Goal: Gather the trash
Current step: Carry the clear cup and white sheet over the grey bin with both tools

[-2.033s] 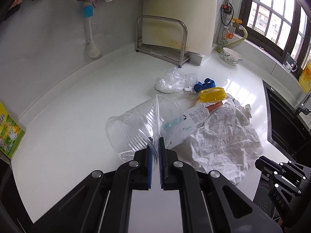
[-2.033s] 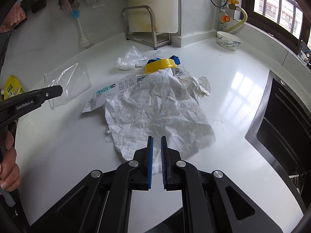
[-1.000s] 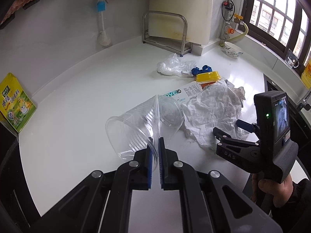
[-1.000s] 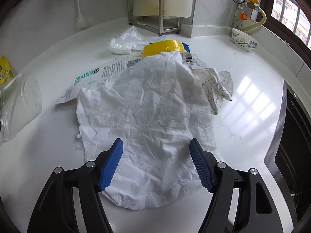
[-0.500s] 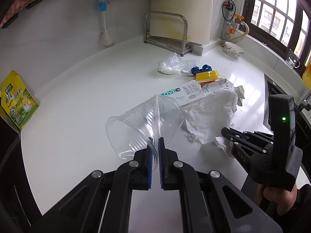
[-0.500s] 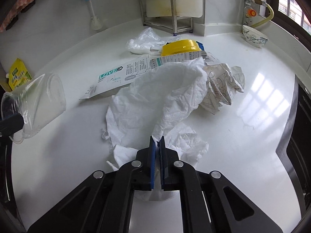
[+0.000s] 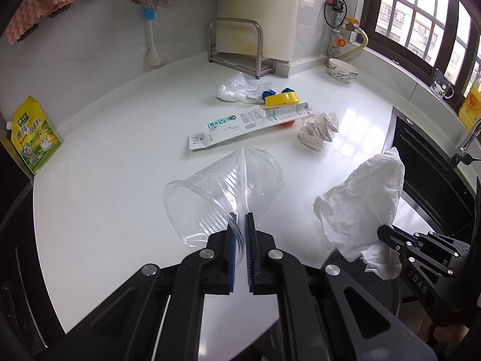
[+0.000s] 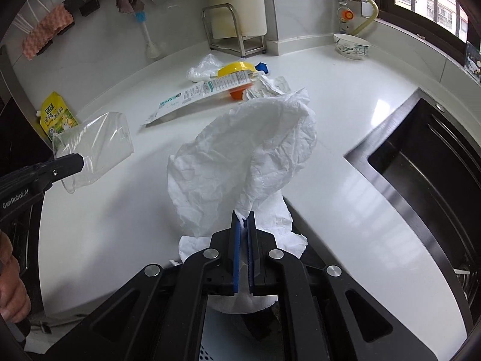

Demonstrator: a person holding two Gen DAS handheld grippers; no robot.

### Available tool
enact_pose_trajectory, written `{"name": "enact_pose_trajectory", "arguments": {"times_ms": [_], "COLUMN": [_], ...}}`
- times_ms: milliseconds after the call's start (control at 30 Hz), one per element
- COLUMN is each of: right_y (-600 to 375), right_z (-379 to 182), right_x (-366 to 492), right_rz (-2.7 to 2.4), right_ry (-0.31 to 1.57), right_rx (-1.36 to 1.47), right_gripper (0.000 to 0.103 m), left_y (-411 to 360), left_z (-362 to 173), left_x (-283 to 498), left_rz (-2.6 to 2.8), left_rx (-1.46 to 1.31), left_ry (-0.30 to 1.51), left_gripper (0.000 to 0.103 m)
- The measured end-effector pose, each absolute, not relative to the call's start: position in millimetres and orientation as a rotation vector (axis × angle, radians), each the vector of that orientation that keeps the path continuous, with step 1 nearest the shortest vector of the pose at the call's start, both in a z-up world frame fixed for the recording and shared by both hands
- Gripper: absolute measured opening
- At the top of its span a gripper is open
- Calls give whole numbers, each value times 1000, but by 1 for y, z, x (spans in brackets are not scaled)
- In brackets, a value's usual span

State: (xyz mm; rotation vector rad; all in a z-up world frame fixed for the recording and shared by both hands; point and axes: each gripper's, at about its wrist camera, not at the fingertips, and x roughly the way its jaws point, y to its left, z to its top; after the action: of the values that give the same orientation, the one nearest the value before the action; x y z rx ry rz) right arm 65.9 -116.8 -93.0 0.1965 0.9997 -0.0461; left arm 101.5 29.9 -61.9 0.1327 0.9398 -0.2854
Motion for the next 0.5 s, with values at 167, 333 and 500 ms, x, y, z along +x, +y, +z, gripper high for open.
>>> {"name": "enact_pose_trajectory", "arguments": {"times_ms": [167,333,500], "right_y": [-141,-154,-159], "right_z": [-101,-110,-126], "right_x": [17,-19,-36], "right_rz": [-37,-6,27], "right_ry": [1043,1079,1126], "right_rx": [206,200,184], "right_gripper": [4,4,4], "left_y": [-1,-30,-52], "left_z": [-66,-79,-102], "left_x": [59,19,-8], "left_rz": [-310,-339,-348], "left_rx": [142,164,173], "left_ry": [963,1008,1049], "left_gripper": [6,6,6]}}
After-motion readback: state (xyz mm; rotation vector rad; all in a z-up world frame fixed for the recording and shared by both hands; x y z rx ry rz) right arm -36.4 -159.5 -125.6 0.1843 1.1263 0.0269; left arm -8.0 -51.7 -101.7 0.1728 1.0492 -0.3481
